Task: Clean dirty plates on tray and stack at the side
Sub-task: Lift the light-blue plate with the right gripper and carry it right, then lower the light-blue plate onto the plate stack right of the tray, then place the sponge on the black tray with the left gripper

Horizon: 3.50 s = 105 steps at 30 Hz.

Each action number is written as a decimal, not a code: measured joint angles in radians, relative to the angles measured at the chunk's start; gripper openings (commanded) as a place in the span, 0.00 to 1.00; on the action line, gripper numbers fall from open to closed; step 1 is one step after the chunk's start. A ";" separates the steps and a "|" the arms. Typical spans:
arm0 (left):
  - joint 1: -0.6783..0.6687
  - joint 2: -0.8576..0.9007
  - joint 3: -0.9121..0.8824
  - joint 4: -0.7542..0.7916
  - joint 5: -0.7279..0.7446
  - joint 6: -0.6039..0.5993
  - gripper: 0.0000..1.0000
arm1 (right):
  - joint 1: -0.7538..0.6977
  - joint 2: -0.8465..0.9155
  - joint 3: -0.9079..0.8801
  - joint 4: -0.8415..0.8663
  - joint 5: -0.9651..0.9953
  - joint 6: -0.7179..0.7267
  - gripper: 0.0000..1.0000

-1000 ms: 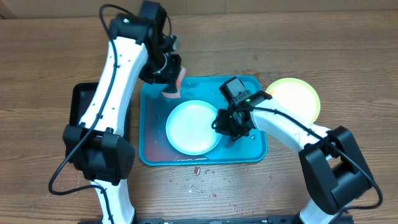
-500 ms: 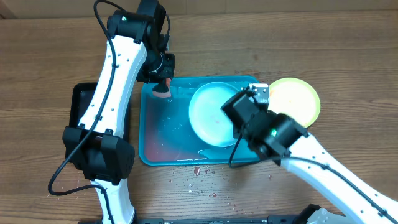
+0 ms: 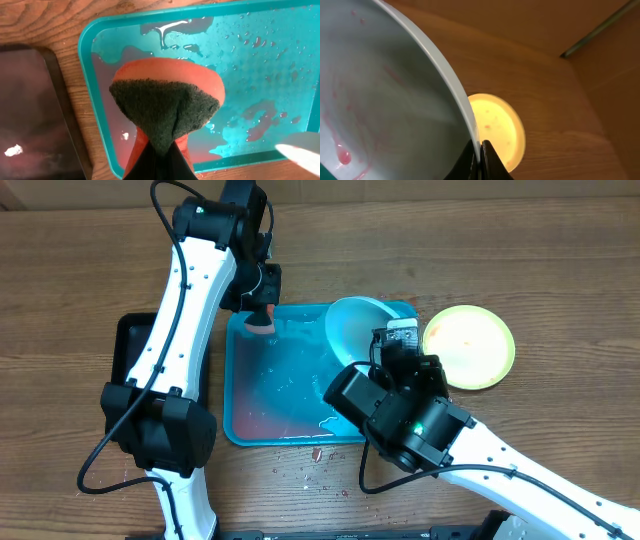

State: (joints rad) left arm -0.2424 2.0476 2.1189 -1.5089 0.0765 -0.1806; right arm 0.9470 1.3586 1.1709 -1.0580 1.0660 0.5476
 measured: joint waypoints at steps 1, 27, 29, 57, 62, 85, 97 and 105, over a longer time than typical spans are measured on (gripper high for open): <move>0.000 0.000 -0.002 0.001 0.000 0.000 0.04 | 0.006 0.000 0.000 -0.003 0.030 -0.006 0.04; -0.050 -0.364 -0.015 -0.073 -0.177 -0.106 0.04 | -0.440 0.000 0.001 -0.082 -0.556 0.327 0.04; -0.051 -0.365 -0.015 -0.087 -0.203 -0.113 0.04 | -0.587 0.000 0.001 -0.066 -0.672 0.285 0.04; -0.059 -0.365 -0.016 -0.166 -0.309 -0.203 0.04 | -1.152 0.401 0.002 0.091 -1.137 -0.019 0.60; -0.059 -0.365 -0.016 -0.180 -0.325 -0.222 0.04 | -1.149 0.401 0.058 -0.014 -1.183 -0.063 0.66; 0.273 -0.449 -0.546 0.178 -0.289 -0.180 0.04 | -0.839 0.349 0.251 -0.118 -1.207 -0.204 0.84; 0.498 -0.449 -1.033 0.710 -0.230 -0.092 0.13 | -0.781 0.349 0.250 -0.106 -1.207 -0.205 0.86; 0.498 -0.449 -1.129 0.830 -0.225 -0.076 0.82 | -0.781 0.349 0.250 -0.109 -1.205 -0.205 0.86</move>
State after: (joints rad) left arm 0.2558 1.5990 0.9897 -0.6792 -0.1490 -0.2562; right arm 0.1661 1.7073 1.4212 -1.1671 -0.1390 0.3424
